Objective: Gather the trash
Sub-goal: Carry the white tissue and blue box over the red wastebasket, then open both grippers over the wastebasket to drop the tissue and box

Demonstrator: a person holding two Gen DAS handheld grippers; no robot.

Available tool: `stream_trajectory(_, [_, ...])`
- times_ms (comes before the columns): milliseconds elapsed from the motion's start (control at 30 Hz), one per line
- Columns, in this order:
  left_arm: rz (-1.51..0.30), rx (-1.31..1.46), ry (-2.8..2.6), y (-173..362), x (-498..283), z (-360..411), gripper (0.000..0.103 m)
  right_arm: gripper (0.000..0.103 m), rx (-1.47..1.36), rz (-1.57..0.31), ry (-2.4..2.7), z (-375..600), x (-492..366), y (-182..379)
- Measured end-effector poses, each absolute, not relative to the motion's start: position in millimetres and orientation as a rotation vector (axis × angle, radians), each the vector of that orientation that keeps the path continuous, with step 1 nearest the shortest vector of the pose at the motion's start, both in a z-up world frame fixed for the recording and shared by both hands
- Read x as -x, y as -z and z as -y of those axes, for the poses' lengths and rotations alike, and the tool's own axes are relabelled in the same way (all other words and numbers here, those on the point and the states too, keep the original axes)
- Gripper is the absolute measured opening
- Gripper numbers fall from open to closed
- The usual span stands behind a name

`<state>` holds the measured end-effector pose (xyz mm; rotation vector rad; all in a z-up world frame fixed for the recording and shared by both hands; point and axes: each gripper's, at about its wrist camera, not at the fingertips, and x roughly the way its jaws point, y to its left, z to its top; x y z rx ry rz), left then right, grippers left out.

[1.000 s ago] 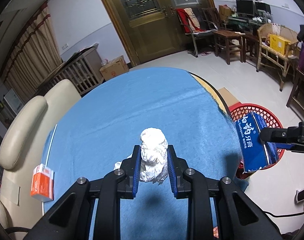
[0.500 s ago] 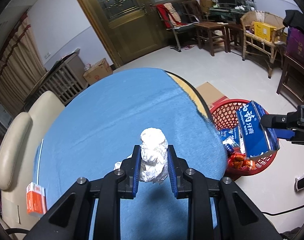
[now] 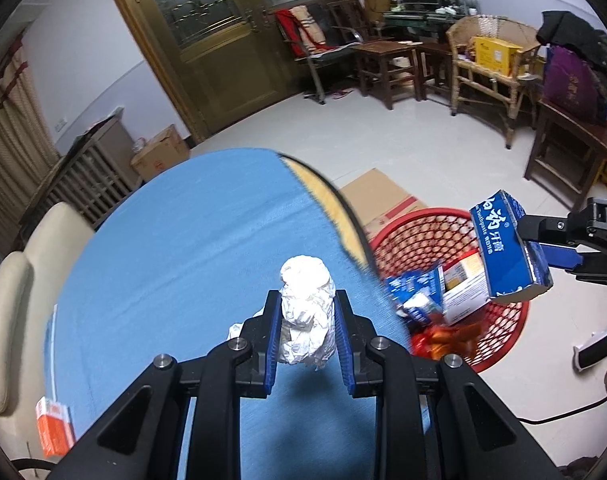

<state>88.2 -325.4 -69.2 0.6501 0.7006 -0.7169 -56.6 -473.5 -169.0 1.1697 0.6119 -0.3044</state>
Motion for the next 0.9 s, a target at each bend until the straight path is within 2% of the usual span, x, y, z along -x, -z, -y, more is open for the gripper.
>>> stream_trajectory(567, [-0.730, -0.644, 0.902, 79.1, -63.7, 381.6, 0.029, 0.060, -1.133, -0.600, 0.451, 499.3, 92.5, 170.1])
stream_trajectory(633, [-0.730, -0.642, 0.903, 78.5, -63.9, 382.9, 0.037, 0.061, -1.140, -0.596, 0.453, 500.3, 94.2, 168.9])
stream_trajectory(700, [-0.719, -0.634, 0.902, 76.0, -64.5, 382.5, 0.054, 0.061, -1.143, -0.593, 0.450, 500.0, 93.6, 167.1])
stream_trajectory(900, [-0.691, -0.610, 0.896, 68.2, -67.3, 376.0, 0.066, 0.064, -1.158, -0.593, 0.428, 496.7, 87.1, 166.3])
